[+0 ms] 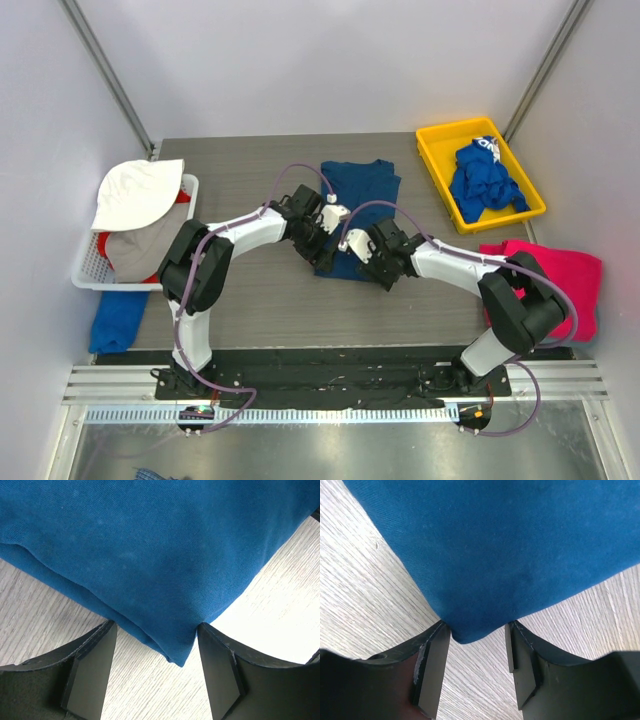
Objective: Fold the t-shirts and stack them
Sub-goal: Grab one side of the 2/3 rectangular tshirt with both arms
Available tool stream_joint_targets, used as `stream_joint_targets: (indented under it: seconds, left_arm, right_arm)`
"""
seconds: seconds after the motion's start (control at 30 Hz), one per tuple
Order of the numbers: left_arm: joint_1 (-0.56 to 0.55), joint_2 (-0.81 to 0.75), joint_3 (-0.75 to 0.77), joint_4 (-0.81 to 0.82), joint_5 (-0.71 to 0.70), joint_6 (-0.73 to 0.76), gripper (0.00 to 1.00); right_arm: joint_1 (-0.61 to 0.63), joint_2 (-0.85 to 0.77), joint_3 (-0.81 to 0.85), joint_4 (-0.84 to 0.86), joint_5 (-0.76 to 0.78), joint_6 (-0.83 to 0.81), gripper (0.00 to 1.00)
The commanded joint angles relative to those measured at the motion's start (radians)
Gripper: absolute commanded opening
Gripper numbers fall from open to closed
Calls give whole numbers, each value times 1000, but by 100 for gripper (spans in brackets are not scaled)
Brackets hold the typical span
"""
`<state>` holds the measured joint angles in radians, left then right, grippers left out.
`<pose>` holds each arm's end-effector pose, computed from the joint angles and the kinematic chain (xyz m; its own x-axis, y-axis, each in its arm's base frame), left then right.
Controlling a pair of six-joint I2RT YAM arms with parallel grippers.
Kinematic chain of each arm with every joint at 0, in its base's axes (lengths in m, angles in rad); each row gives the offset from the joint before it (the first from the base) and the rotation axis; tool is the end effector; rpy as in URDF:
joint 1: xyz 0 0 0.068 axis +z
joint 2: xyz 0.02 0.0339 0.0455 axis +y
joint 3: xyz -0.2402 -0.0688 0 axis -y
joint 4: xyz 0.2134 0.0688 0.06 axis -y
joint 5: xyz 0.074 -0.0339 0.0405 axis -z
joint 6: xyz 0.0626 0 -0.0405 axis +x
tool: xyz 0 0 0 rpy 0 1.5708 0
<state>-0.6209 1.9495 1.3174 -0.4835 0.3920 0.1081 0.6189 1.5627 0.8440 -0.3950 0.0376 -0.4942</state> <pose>0.2906 -0.2373 0.1406 -0.6535 0.5900 -0.4741 0.7491 0.5938 -0.2937 0.2282 0.1596 0.1358 -0.3749 -0.8489 -0.3725 -0.8452 0.4781 -0.2390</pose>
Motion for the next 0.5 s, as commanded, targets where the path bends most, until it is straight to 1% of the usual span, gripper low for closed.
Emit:
stream_joint_targets:
  seconds: [0.0, 0.17, 0.23, 0.27, 0.3, 0.33, 0.37, 0.4, 0.43, 0.47]
  left_arm:
    - [-42, 5, -30, -55, 39, 45, 71]
    - [-43, 6, -29, -58, 48, 47, 69]
    - [-42, 5, -30, -58, 45, 47, 67]
    - [-43, 5, -30, -56, 47, 48, 65]
    - [-43, 6, -29, -56, 47, 48, 63]
    - [-43, 8, -29, -58, 48, 48, 61]
    - [-45, 8, -26, -58, 51, 47, 55]
    - [-45, 9, -26, -56, 51, 47, 53]
    - [-45, 9, -26, -58, 53, 47, 50]
    - [-45, 8, -26, -58, 53, 47, 44]
  right_arm:
    - [-11, 57, 29, 65, -88, -1, 55]
    - [-16, 82, 38, 64, -123, -6, 52]
    - [-18, 86, 38, 64, -123, -14, 47]
    - [-18, 89, 38, 64, -125, -14, 45]
    - [-18, 91, 40, 65, -122, -14, 40]
    - [-18, 95, 41, 65, -120, -14, 32]
    - [-19, 97, 43, 67, -119, -12, 27]
    - [-18, 99, 43, 67, -117, -12, 22]
    - [-19, 103, 44, 67, -114, -10, 13]
    - [-19, 103, 44, 67, -111, -7, 9]
